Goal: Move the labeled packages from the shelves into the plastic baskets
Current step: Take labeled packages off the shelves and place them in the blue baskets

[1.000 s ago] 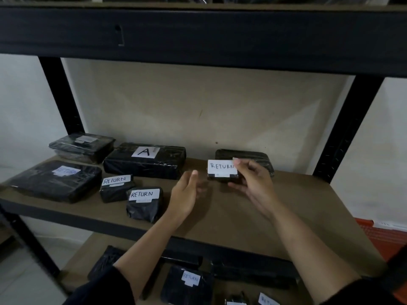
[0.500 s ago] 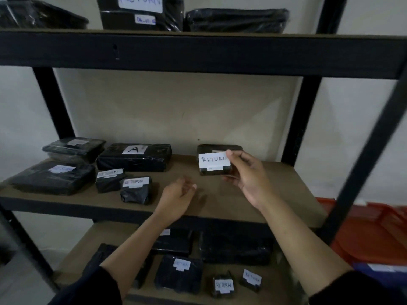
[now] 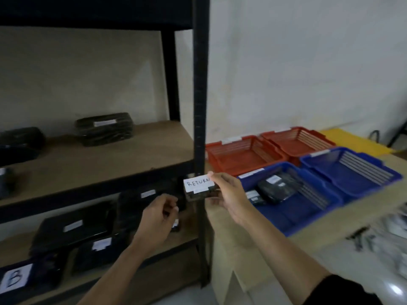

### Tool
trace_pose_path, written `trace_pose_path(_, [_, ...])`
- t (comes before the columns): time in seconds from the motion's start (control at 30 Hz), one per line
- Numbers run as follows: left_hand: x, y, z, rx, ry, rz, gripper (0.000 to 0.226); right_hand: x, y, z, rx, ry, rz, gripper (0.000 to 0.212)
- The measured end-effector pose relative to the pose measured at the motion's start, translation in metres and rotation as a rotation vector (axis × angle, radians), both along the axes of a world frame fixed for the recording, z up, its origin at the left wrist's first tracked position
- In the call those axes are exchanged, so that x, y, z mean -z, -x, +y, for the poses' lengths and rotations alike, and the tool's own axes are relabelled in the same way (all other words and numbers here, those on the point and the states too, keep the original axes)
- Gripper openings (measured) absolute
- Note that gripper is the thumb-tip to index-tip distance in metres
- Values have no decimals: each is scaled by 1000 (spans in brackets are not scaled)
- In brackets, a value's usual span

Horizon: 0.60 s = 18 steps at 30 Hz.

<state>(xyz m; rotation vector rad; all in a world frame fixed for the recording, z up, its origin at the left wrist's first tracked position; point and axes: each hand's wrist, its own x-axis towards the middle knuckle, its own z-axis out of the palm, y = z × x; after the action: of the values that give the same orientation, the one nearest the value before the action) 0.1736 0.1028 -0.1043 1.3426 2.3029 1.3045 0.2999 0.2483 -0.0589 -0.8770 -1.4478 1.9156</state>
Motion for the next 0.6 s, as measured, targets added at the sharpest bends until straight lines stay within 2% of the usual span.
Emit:
trace_pose_path(0.13, [11, -38, 53, 99, 30, -23, 20, 17, -56, 53, 98, -6, -73, 18])
trace_pose_path(0.3, [29, -76, 130, 131, 95, -87, 10, 40, -106, 127, 122, 5, -150, 19])
trace_pose_path(0.4, [41, -99, 174, 70, 115, -171, 11, 66, -123, 180, 119, 0, -251, 27])
trace_pose_path(0.6, [75, -135, 224, -156, 190, -292, 21, 137, -130, 237, 62, 52, -499, 21])
